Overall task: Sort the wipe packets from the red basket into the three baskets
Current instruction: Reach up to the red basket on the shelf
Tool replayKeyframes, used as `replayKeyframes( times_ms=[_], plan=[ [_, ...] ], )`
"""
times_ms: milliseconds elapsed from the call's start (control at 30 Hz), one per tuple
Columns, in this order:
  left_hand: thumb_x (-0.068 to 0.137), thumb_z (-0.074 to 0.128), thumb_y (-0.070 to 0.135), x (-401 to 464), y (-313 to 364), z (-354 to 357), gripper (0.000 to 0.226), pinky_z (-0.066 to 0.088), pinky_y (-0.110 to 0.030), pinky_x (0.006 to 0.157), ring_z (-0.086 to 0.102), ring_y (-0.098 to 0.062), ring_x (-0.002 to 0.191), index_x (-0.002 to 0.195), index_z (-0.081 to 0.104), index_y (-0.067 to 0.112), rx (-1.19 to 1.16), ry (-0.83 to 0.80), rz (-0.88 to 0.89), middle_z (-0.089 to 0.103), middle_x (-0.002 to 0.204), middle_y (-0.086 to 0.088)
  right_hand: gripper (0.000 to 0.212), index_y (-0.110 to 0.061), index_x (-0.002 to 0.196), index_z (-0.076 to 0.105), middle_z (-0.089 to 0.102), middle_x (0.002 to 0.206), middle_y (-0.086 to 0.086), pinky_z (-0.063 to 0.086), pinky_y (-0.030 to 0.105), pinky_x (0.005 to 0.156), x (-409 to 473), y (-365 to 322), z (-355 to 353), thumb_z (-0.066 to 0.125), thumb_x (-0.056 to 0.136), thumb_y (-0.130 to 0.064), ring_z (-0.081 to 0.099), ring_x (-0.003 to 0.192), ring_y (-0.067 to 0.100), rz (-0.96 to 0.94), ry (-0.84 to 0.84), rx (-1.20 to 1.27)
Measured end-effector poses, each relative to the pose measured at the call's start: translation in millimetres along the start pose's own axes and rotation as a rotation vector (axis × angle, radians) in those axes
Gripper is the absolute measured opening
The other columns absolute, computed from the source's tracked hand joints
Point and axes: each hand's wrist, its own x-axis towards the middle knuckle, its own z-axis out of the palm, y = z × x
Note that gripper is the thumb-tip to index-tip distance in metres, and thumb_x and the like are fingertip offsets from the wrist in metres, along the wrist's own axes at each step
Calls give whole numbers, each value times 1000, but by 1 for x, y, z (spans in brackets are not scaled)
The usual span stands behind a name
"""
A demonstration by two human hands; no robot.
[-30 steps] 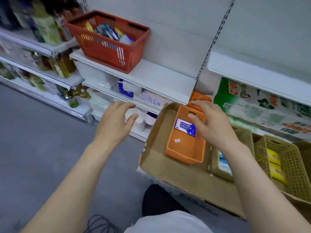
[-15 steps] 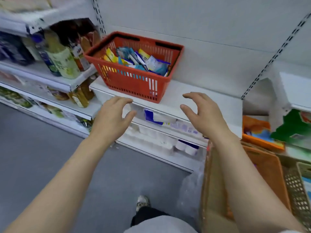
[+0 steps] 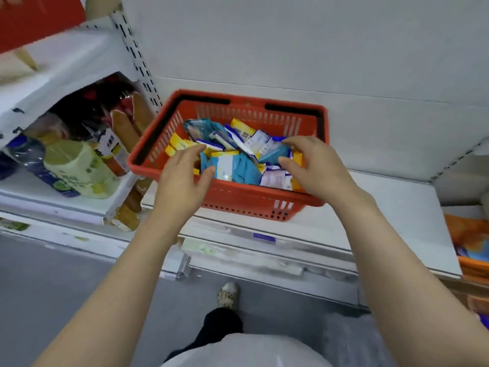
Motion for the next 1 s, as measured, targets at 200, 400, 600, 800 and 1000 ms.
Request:
replayKeyframes(
  times_ms=[200,400,600,800,1000],
  plan=[
    [95,61,37,103,-32,31,51,36,-38,107,47,-25,131,141,50,17,-34,-176,118,55,139,-6,48,-18,132,57,59,130,9,44,35,96,89,10,37,65,90,-39,55,119,27,204,-127,-82],
    [95,60,43,169,-35,59,52,37,-40,107,47,-26,131,141,50,21,-67,-335,148,54,138,-5,62,-17,144,45,54,139,12,43,35,98,135,29,57,64,91,-42,51,126,31,365,-317,-154],
    [94,59,46,193,-27,84,49,41,-42,103,47,-25,127,138,54,25,-127,-401,175,60,131,-3,39,-15,107,73,71,107,9,45,32,74,136,40,67,77,79,-42,64,96,27,382,-385,-208],
    [91,57,56,213,-2,109,47,40,-44,101,46,-28,122,131,60,33,-26,-486,195,62,119,-6,57,-9,67,74,65,62,10,45,39,55,117,31,47,71,75,-65,58,58,23,421,-163,-174],
    [87,61,60,217,12,145,41,34,-38,91,55,-22,115,119,67,36,153,-497,257,70,116,6,30,-19,79,52,51,93,-1,49,30,67,95,24,34,82,77,-21,54,77,16,419,191,-27]
  ],
)
